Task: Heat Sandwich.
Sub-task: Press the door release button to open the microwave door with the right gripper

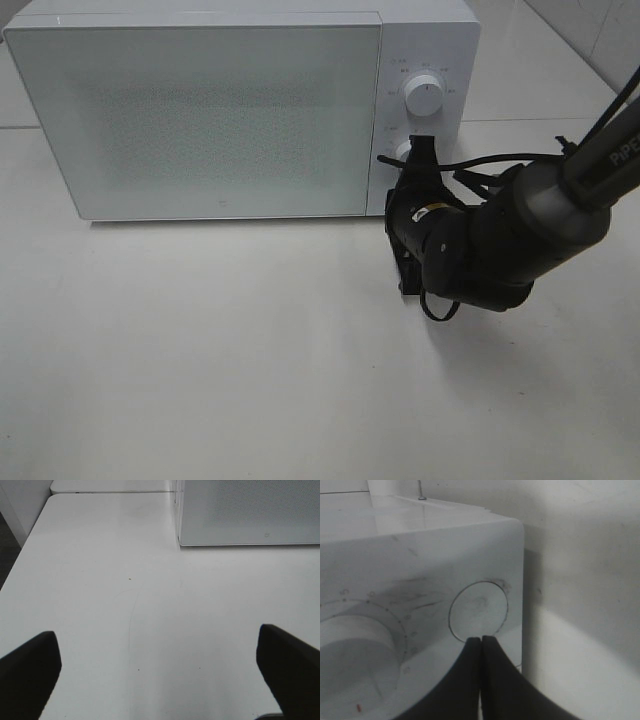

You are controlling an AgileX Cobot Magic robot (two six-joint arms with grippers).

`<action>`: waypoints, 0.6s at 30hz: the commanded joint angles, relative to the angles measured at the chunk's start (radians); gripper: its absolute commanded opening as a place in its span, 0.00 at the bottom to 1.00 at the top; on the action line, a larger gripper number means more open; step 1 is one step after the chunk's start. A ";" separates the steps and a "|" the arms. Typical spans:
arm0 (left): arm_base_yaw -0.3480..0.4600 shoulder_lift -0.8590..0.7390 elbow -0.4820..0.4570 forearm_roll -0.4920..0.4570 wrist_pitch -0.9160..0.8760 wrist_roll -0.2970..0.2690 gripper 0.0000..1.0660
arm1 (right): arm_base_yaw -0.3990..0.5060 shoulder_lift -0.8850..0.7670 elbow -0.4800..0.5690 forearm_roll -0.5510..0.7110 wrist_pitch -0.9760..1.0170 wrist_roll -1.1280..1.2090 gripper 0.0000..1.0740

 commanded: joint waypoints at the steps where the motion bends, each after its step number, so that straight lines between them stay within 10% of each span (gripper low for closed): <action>1: 0.000 -0.017 0.003 -0.008 -0.013 0.000 0.94 | -0.019 0.000 -0.009 -0.005 -0.015 -0.004 0.00; 18: 0.000 -0.017 0.003 -0.007 -0.013 0.000 0.94 | -0.031 0.038 -0.063 -0.016 -0.041 -0.013 0.00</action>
